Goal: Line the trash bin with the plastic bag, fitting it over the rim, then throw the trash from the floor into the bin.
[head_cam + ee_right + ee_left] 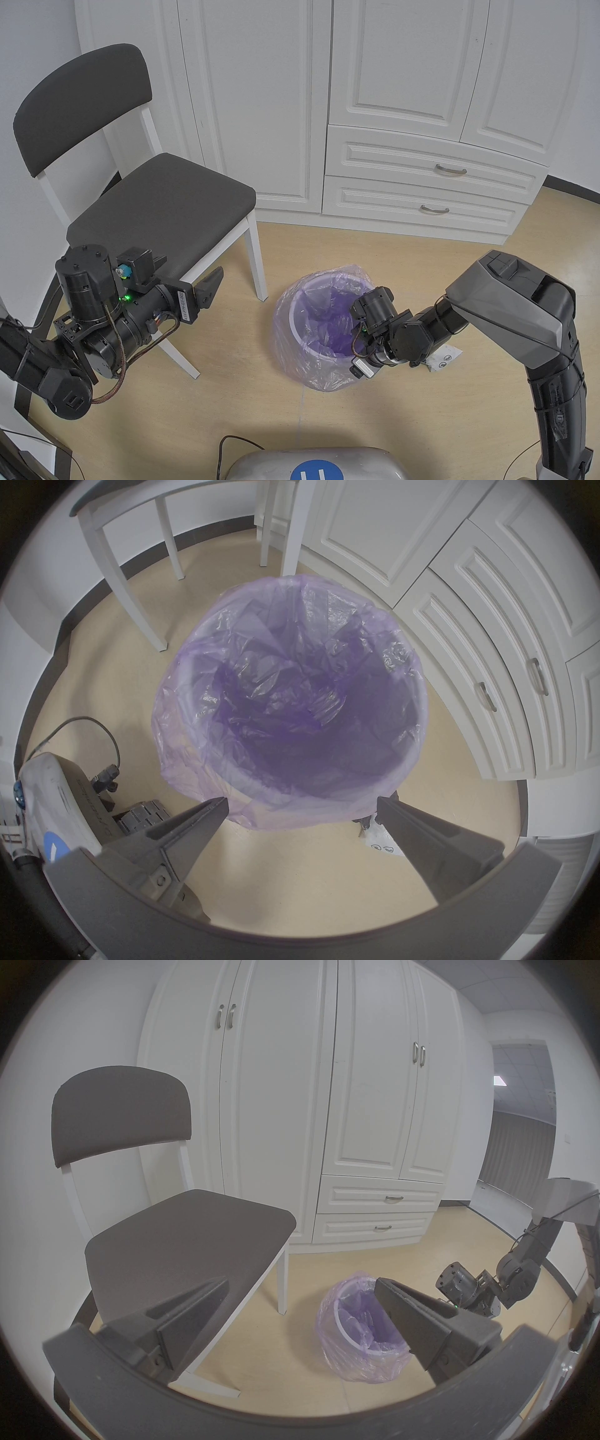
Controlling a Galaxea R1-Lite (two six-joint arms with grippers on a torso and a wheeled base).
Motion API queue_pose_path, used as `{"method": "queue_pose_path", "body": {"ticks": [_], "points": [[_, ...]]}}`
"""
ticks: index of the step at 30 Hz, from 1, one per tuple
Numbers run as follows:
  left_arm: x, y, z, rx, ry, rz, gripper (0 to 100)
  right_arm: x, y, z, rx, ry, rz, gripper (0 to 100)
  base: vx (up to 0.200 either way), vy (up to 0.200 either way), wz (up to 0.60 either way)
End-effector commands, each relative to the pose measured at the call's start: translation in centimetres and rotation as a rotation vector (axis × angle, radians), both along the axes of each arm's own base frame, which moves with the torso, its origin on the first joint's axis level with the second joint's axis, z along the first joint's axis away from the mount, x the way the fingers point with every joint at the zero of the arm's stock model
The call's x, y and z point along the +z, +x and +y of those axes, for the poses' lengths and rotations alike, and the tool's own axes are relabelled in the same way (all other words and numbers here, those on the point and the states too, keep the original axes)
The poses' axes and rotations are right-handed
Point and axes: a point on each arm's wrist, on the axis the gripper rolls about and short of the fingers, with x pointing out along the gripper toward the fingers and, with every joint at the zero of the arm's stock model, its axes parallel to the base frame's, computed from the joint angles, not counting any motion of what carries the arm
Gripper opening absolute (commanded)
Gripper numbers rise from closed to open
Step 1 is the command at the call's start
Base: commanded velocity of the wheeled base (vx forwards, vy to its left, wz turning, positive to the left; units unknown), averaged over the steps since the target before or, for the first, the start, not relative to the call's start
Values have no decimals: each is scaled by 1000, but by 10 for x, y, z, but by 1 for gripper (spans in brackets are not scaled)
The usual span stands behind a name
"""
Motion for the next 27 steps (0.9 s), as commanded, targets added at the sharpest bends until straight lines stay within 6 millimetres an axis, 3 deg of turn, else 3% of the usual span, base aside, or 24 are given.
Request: {"method": "queue_pose_path", "body": {"ticks": [1,8,17,27], "points": [[-7,3,-2,-2,10,21,100,-9,-4,-2,13,-24,24,100,0,0,0],[-11,6,-3,-2,18,36,100,-32,5,-14,-25,-52,52,100,0,0,0],[-15,7,-4,-8,21,48,100,-38,25,-30,-104,-67,23,100,0,0,0],[-64,23,-26,-51,58,132,100,-35,53,-82,-237,-50,5,100,0,0,0]]}}
